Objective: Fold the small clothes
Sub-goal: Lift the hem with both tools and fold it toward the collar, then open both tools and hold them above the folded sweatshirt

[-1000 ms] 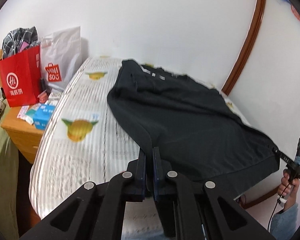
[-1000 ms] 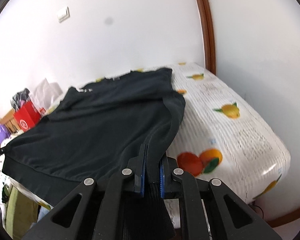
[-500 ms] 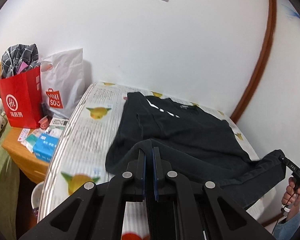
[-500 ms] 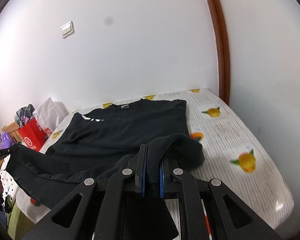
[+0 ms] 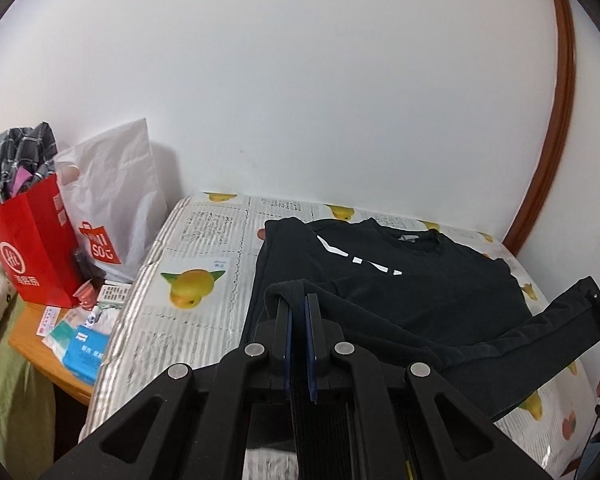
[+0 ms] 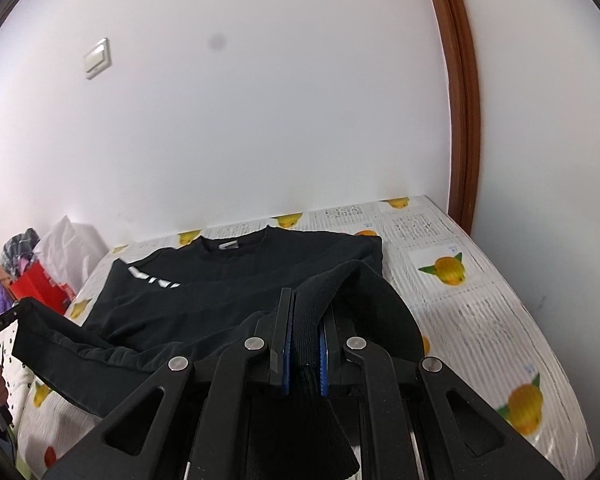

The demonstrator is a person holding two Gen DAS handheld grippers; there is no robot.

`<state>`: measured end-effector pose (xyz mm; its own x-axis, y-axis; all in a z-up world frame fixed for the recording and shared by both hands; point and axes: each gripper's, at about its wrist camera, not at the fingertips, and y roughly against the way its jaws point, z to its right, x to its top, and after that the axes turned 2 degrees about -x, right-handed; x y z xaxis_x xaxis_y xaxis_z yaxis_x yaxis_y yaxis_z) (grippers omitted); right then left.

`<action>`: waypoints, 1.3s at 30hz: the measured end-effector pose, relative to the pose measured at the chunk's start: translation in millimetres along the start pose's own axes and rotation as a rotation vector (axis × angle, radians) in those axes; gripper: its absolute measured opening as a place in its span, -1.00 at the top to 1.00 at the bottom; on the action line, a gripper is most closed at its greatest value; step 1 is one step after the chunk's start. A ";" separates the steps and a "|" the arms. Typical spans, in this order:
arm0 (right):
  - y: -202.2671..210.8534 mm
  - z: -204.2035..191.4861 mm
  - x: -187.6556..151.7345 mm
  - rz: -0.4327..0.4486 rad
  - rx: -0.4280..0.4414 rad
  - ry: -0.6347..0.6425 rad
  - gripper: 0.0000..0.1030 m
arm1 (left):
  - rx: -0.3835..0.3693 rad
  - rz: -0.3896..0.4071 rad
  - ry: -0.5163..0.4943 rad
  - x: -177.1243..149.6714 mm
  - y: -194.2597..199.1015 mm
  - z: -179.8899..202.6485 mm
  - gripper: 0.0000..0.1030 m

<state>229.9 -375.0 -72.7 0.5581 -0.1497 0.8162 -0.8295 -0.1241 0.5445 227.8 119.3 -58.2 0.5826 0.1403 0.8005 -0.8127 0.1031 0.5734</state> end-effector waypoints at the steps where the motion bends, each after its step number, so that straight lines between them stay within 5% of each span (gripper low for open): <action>1: -7.7 1.7 2.3 -0.004 -0.002 -0.003 0.81 | 0.001 -0.008 0.002 1.2 -6.3 -0.2 0.89; 18: -133.3 7.3 -18.3 -0.156 -0.151 0.055 0.80 | 0.111 -0.145 -0.035 -8.9 -98.3 -7.5 0.87; 25: -143.3 8.0 -28.2 -0.198 -0.194 0.088 0.71 | 0.093 -0.168 -0.050 -15.0 -100.2 -8.8 0.82; 28: -130.9 8.9 -28.7 -0.209 -0.174 0.090 0.53 | 0.048 -0.181 -0.053 -17.9 -89.9 -11.6 0.65; 30: -115.0 11.5 -30.7 -0.198 -0.163 0.091 0.27 | 0.027 -0.179 -0.056 -22.2 -77.6 -15.1 0.10; 32: -99.9 14.3 -33.4 -0.180 -0.152 0.096 0.12 | 0.018 -0.170 -0.056 -28.2 -64.2 -20.3 -0.18; 39: -64.2 48.7 -61.4 -0.203 -0.163 0.053 -0.03 | 0.008 -0.232 -0.034 -60.6 -46.1 -45.6 -0.18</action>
<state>249.9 -405.7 -167.2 0.7154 -0.0859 0.6935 -0.6951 0.0144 0.7188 230.1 151.0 -141.1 0.7536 0.0808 0.6523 -0.6571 0.1208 0.7441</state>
